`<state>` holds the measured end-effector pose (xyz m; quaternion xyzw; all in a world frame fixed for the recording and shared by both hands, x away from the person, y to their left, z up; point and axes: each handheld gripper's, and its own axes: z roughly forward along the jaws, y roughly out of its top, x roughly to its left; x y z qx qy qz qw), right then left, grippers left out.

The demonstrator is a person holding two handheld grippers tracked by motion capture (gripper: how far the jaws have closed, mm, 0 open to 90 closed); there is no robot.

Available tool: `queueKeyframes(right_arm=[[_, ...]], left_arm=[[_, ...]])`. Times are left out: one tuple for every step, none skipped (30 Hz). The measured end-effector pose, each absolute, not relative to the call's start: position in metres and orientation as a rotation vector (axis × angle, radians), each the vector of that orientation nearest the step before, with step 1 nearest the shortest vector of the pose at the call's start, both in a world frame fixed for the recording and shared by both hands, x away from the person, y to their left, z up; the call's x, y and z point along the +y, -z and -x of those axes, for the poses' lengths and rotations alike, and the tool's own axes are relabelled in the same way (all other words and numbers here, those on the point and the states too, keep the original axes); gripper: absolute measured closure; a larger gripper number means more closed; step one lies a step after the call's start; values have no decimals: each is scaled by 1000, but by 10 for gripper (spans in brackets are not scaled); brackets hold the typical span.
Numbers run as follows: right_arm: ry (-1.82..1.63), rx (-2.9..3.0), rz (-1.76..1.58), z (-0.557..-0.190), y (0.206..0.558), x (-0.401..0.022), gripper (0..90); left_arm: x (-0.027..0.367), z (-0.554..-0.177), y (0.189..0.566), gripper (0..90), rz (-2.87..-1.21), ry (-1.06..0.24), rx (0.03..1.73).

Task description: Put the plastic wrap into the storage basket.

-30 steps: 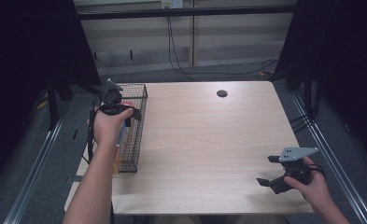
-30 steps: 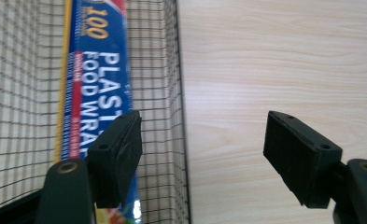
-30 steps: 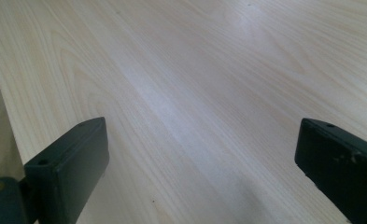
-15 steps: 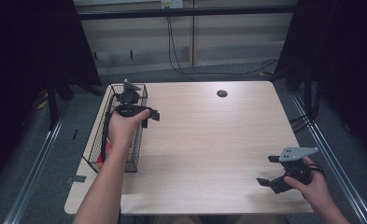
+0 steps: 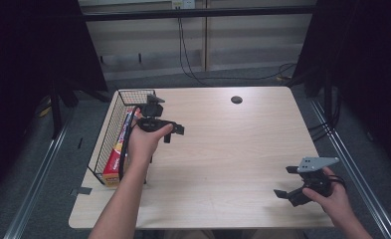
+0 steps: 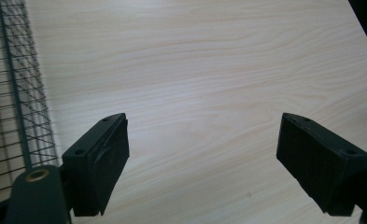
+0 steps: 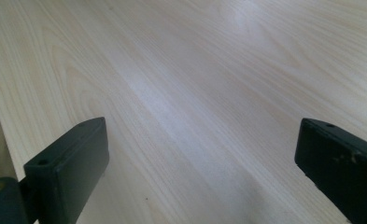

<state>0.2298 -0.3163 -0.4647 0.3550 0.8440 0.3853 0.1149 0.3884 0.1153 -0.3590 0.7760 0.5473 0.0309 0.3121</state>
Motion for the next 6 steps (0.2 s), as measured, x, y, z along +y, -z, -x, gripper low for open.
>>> queueKeyframes(right_arm=[[-1133, 2474, -1041, -230, 465, -317, 28], [-1132, 2474, -1044, -230, 466, -317, 28], [-1129, 2469, -1045, -230, 466, -318, 28], [-1130, 2467, -1045, -230, 467, -318, 28], [-1130, 2467, -1045, -230, 467, -318, 28], [-1122, 2462, -1049, -230, 467, -318, 28]], left_arm=[[113, -388, 360, 162, -2057, -86, 1431], [110, -386, 361, 160, -2056, -83, 1426], [105, -384, 364, 157, -2067, -81, 1397], [102, -383, 366, 155, -2070, -79, 1383], [102, -383, 366, 149, -2070, -79, 1383], [98, -380, 369, 149, -2084, -76, 1365]])
